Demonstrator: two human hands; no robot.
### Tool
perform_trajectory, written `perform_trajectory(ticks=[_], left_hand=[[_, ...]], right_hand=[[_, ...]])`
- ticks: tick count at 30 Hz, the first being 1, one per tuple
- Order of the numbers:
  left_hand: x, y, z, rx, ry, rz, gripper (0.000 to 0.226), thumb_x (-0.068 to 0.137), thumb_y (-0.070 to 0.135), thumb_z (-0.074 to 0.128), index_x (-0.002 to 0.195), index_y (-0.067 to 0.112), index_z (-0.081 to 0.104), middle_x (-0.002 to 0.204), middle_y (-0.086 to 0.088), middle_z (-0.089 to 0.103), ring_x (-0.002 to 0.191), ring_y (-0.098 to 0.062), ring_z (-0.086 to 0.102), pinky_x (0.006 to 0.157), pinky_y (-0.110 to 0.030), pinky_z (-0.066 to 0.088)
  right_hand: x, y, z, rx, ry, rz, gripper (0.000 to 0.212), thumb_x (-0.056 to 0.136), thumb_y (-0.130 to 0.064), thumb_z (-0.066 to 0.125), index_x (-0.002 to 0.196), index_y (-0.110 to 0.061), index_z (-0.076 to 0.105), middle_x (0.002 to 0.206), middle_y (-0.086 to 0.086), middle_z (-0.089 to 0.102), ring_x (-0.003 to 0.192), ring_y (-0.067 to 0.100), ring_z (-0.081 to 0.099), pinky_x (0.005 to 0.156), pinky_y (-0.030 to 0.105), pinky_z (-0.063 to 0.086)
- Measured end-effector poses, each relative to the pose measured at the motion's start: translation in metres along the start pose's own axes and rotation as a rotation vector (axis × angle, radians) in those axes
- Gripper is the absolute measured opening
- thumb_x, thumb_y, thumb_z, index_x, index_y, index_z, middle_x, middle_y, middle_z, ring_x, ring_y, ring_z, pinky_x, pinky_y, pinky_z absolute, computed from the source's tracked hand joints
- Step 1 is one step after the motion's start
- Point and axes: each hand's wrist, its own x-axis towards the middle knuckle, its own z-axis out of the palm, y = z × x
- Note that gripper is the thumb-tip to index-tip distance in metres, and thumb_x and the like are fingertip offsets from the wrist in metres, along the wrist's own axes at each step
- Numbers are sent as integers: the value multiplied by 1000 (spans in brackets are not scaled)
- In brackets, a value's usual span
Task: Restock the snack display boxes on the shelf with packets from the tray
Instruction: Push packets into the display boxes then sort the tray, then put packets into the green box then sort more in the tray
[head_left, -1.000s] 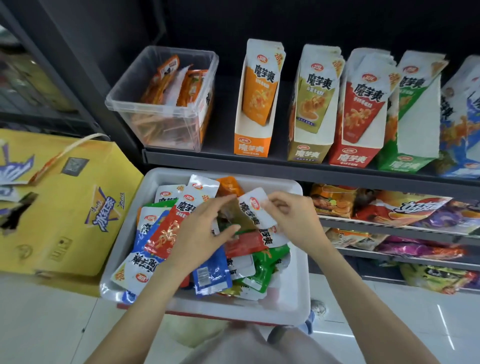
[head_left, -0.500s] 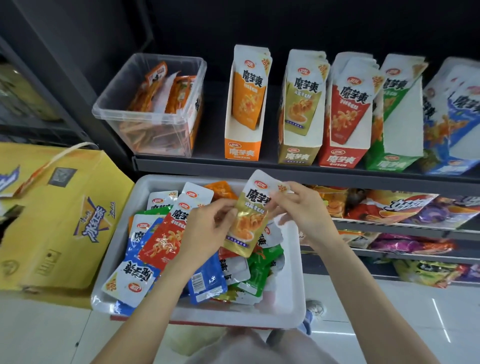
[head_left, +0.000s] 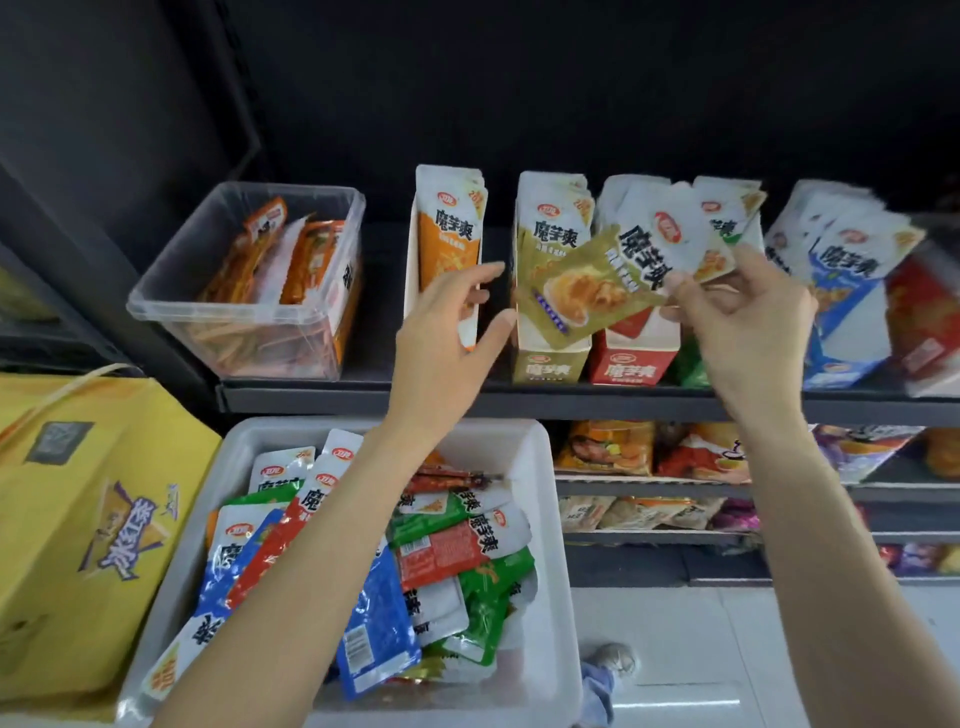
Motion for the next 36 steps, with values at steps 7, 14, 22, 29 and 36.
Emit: perform_trajectory(ticks=[7, 14, 22, 29, 36], left_hand=[[23, -13, 38, 391, -266, -107, 65, 94, 33, 55, 147, 11, 26, 143, -8, 45, 128, -21, 44, 101, -32, 39], [25, -13, 47, 481, -347, -136, 67, 94, 33, 54, 149, 12, 22, 131, -8, 52, 116, -22, 50, 92, -32, 41], [24, -15, 49, 460, -324, -127, 67, 93, 33, 57, 148, 15, 24, 134, -6, 50, 117, -22, 51, 93, -32, 43], [11, -19, 46, 305, -146, -35, 53, 94, 28, 56, 141, 11, 39, 129, -8, 54, 100, -20, 62, 81, -36, 55], [-64, -29, 5, 116, 77, 146, 23, 93, 19, 53, 108, 6, 63, 96, 0, 67, 85, -9, 63, 72, -26, 53]], right_hand=[[74, 5, 34, -437, -37, -221, 18, 89, -21, 62, 100, -6, 64, 71, 10, 67, 65, 22, 64, 63, 28, 45], [89, 14, 77, -605, -147, -295, 19, 92, -24, 55, 92, -7, 63, 78, 9, 68, 72, 26, 63, 65, 36, 51], [84, 25, 90, -792, -64, -293, 26, 94, -25, 53, 110, -5, 53, 97, 11, 63, 79, 29, 63, 57, 30, 35], [31, 14, 62, -363, 41, -298, 22, 86, -10, 62, 104, -3, 52, 93, 8, 61, 66, 15, 51, 69, 2, 32], [-78, 24, 48, -186, -409, -185, 17, 85, -10, 66, 100, -18, 62, 88, -7, 64, 76, 5, 58, 65, 15, 47]])
